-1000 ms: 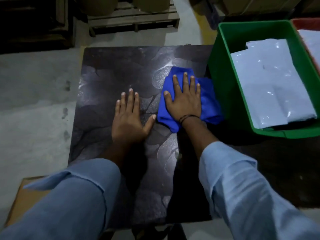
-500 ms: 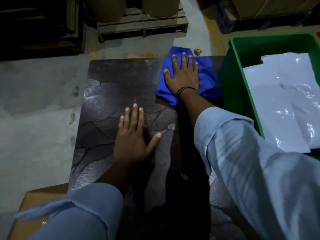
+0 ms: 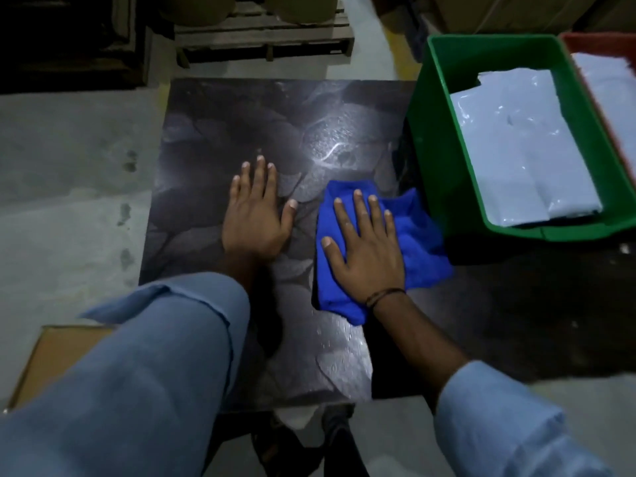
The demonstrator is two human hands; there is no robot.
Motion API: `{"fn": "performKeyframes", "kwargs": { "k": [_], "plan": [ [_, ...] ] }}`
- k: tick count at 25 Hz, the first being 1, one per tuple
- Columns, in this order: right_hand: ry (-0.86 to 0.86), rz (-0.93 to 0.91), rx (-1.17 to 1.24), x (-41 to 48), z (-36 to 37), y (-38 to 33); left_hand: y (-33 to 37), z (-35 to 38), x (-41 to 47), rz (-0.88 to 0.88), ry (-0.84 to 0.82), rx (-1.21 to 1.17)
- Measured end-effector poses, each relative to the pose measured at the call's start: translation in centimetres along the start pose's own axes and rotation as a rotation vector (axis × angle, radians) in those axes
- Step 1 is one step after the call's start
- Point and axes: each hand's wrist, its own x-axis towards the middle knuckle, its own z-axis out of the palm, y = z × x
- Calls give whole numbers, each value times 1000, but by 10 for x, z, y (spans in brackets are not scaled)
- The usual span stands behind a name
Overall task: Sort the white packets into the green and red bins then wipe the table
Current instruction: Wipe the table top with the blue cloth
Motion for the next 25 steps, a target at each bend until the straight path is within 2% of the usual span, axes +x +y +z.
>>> {"fn": "performKeyframes", "kwargs": {
  "k": [6,11,15,19,23,25],
  "plan": [
    [-63,-24,-27,-120,-6,-26,0,-9,-1,-3,-41,14],
    [-59,-14,-20,-124,-4,-30,0,-10,-1,-10,-64,12],
    [10,11,4,-67,0,-23,0,-6,2,-14,-38,24],
    [39,55,5,42,7,-9,-2,-2,7,-17,-19,24],
    [5,41,5,159,9,-2,-4,8,7,-8,72,45],
    [-24,34,19,213,6,-3,-4,9,8,-9,65,88]
  ]
}}
